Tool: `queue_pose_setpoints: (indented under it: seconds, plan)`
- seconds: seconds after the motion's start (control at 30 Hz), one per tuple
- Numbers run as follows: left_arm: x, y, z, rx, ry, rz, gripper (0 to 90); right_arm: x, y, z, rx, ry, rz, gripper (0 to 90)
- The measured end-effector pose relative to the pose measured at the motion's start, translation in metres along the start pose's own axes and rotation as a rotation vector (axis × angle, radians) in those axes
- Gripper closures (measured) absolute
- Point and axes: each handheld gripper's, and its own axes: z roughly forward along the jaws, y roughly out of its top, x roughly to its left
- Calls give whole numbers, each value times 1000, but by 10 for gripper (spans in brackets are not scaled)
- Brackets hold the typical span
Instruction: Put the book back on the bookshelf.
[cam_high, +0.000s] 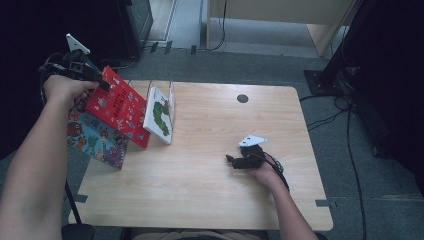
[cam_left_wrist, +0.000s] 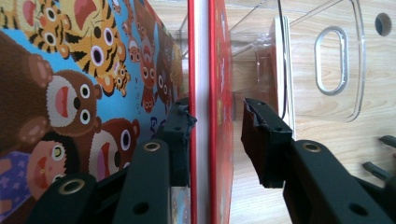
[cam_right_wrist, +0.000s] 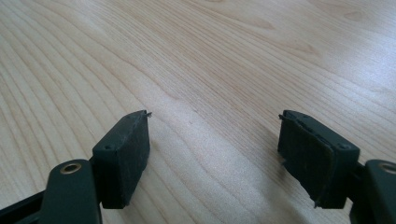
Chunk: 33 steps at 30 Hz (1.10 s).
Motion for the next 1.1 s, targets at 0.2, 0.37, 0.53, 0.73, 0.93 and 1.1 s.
queue_pose_setpoints:
  seconds: [0.2, 0.37, 0.53, 0.73, 0.93, 1.1]
  plan:
    - [-3, 2, 13, 63, -22, 15, 706, 0, 1, 1, 0, 0, 0, 251]
    - [-4, 5, 14, 91, -92, -23, 792, 0, 1, 1, 0, 0, 1, 251]
    - [-8, 7, 13, 107, -99, -21, 801, 0, 1, 1, 0, 2, 1, 251]
    - [-7, 12, 11, 91, -109, -48, 803, 0, 1, 1, 0, 1, 1, 251]
    - [-7, 22, 8, 84, -107, -49, 803, 0, 1, 1, -1, 2, 1, 251]
    - [-9, 28, 5, 88, -105, -38, 803, 0, 1, 1, 0, 1, 0, 251]
